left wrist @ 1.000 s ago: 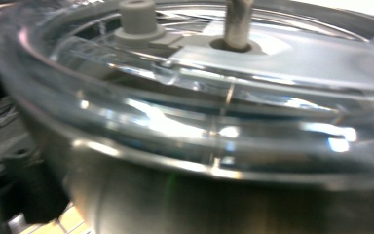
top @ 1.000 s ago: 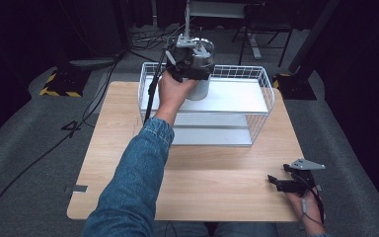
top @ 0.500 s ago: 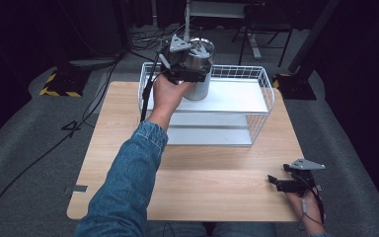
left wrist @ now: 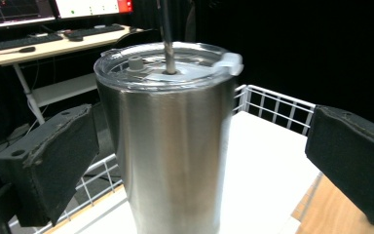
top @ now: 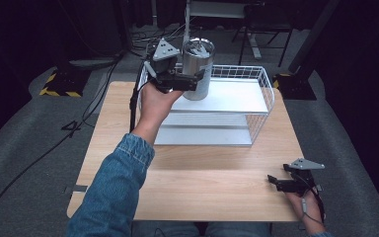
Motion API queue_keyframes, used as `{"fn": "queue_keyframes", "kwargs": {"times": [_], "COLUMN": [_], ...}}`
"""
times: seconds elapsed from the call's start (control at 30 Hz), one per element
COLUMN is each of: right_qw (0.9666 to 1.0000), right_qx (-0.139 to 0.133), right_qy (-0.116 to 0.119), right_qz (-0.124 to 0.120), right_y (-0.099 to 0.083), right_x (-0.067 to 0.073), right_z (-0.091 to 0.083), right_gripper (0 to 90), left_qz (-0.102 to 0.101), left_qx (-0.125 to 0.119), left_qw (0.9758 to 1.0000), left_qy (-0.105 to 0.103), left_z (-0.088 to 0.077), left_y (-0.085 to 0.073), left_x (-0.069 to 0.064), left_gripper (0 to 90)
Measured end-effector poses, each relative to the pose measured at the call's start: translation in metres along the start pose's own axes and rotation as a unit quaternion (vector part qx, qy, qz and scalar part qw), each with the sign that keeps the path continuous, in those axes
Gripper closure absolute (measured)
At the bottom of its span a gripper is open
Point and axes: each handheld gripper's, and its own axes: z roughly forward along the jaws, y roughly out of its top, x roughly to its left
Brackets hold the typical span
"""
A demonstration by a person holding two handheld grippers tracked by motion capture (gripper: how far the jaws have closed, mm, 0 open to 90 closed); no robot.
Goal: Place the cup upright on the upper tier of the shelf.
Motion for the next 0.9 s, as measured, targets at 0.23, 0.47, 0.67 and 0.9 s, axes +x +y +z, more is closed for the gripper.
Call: {"fn": "queue_keyframes", "kwargs": {"times": [0.23, 0.47, 0.67, 0.9], "right_qw": [1.0000, 1.0000, 1.0000, 1.0000], "right_qx": [0.000, 0.000, 0.000, 0.000], "right_qy": [0.001, 0.003, 0.005, 0.006], "right_qz": [-0.001, -0.003, -0.005, -0.006], "right_y": [0.002, 0.005, 0.008, 0.008], "right_x": [0.000, 0.000, 0.001, 0.001], "right_z": [0.002, 0.005, 0.008, 0.009], "right_gripper": [14.8, 14.8, 14.8, 14.7], "left_qz": [-0.001, 0.006, 0.013, 0.015], "left_qx": [-0.008, -0.018, -0.014, -0.029], "left_qw": [1.0000, 0.9998, 0.9998, 0.9994], "left_qy": [-0.004, -0.004, -0.005, -0.012], "left_z": [-0.030, -0.061, -0.085, -0.110], "left_y": [-0.005, -0.011, -0.019, -0.040], "left_x": [-0.007, -0.012, -0.014, -0.016], "left_gripper": [0.0, 0.0, 0.0, 0.0]}}
